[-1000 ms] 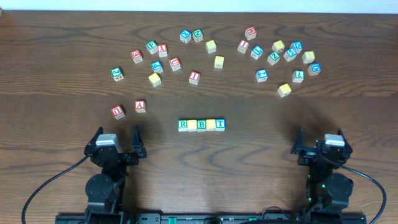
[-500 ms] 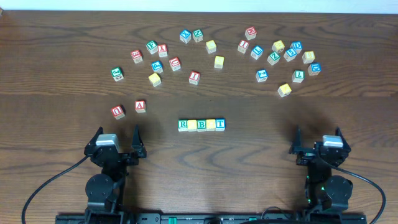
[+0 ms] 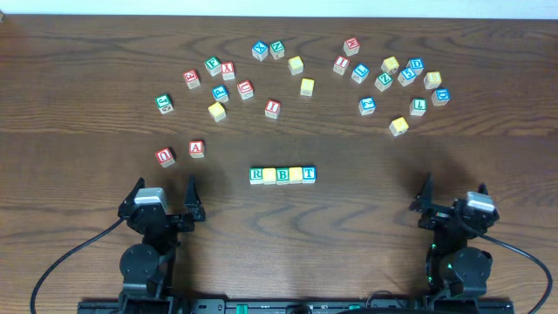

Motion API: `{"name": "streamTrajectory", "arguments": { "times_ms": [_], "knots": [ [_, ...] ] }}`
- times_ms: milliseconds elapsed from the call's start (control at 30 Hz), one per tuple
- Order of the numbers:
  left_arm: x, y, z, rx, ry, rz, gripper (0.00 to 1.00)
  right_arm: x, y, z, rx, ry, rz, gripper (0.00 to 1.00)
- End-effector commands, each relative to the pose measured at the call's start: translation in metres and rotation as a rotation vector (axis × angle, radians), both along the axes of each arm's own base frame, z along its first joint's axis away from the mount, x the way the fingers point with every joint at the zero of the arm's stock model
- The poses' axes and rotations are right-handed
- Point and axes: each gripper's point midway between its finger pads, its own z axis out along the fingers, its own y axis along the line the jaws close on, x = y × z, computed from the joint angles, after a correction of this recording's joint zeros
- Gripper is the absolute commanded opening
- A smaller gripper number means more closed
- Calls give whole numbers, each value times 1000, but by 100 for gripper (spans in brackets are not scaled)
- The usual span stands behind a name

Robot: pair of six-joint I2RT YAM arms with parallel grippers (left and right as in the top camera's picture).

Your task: Spell out ROBOT

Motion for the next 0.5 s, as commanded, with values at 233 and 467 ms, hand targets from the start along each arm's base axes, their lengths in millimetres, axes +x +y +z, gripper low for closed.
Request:
{"name": "streamTrajectory", "arguments": {
  "times_ms": [233,467],
  "knots": [
    [-1,2,-17,-4,50,12,98,-1,-3,1,68,-23,-27,99],
    [-1,2,-17,-4,50,12,98,-1,-3,1,68,-23,-27,99]
  ]
}}
